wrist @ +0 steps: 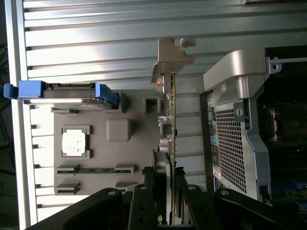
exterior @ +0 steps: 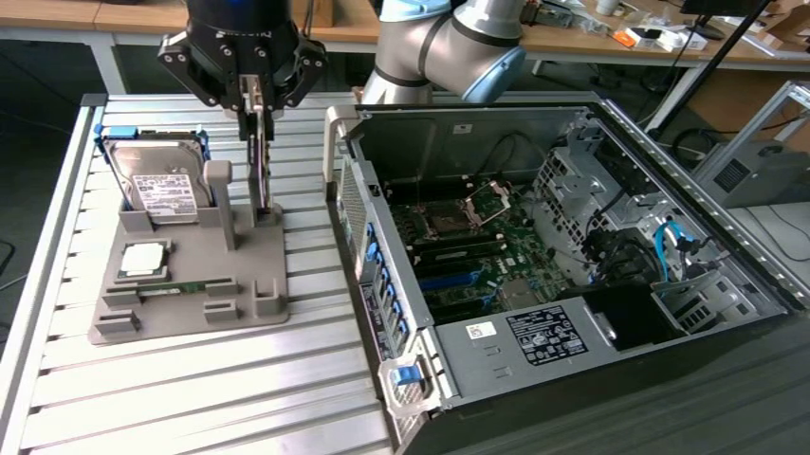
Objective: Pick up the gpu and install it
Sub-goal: 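Pick up the gpu and move the gpu toward the slot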
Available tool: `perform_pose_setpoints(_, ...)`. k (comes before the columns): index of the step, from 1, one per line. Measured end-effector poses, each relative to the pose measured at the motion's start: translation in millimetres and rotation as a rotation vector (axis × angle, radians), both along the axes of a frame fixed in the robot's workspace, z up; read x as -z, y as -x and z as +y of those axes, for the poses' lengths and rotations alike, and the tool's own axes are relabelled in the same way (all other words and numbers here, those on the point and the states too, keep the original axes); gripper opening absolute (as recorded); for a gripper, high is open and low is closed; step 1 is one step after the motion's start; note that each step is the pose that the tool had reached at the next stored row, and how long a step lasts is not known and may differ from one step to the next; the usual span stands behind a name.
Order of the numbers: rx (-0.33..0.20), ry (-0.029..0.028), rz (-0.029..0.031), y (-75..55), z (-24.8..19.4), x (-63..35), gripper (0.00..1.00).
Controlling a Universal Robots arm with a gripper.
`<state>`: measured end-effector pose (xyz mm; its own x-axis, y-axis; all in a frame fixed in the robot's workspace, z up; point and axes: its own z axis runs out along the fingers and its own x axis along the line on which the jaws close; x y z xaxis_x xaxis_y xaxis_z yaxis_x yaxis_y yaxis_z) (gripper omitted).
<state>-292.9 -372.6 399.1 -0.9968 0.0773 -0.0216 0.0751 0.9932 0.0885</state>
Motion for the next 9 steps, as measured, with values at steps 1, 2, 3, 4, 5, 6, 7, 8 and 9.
perform_pose_setpoints(1,0.000,0.0001,0.0000,0.0,0.0,-0.2,0.27)
perform_pose_setpoints(2,0.000,0.0000,0.0000,0.0,0.0,-0.4,0.27)
perform_pose_setpoints(3,0.000,-0.0001,0.0000,0.0,0.0,-1.0,0.27)
perform_pose_setpoints(4,0.000,0.0000,0.0000,0.0,0.0,-1.6,0.27)
perform_pose_setpoints(5,0.000,-0.0001,0.0000,0.0,0.0,-1.8,0.27)
perform_pose_setpoints(6,0.000,-0.0001,0.0000,0.0,0.0,-1.8,0.27)
perform_pose_setpoints(7,0.000,0.0000,0.0001,0.0,0.0,-2.1,0.27)
perform_pose_setpoints(8,0.000,-0.0001,0.0001,0.0,0.0,-2.3,0.27)
perform_pose_setpoints(9,0.000,-0.0001,0.0000,0.0,0.0,-2.5,0.27)
